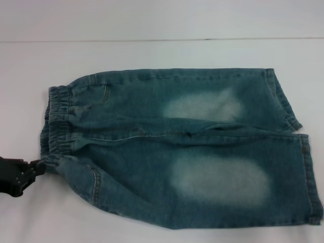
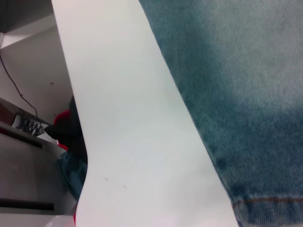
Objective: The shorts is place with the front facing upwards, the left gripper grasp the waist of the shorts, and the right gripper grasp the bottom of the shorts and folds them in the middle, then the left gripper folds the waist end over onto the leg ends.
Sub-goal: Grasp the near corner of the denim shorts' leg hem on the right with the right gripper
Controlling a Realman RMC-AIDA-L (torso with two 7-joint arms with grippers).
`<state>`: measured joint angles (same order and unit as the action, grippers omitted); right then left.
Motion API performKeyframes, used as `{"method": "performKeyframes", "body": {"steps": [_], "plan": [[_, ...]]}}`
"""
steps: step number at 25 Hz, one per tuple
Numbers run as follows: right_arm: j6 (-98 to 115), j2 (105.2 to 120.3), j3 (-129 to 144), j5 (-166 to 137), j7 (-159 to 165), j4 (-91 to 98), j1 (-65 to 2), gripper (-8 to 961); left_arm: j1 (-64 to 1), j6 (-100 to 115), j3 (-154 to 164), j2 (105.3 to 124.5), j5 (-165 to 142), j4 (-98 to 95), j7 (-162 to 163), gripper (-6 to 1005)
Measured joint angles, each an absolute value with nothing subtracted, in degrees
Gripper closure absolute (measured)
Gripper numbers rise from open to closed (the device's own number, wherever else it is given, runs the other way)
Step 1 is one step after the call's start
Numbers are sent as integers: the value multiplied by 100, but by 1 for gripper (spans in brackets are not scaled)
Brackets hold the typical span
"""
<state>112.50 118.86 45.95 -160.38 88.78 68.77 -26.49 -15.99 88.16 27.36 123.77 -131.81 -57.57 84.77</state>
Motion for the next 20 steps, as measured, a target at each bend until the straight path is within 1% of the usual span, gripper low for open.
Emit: {"method": "performKeyframes", "body": {"steps": [7, 13, 20], "plan": [[11082, 11951, 4647, -16021, 8817, 6779, -2662, 255, -1619, 8806, 2724, 12372, -13166, -5687, 8469, 937], [10985, 11960, 4610, -15876, 8630, 6593, -2682, 269, -1635, 8797, 2724, 12375, -13165, -5668, 8464, 937], [10803, 11962, 4543, -15418, 8386, 6606, -2558, 285, -1634, 8586, 2728, 12380, -13166, -5543, 8456, 937]]}}
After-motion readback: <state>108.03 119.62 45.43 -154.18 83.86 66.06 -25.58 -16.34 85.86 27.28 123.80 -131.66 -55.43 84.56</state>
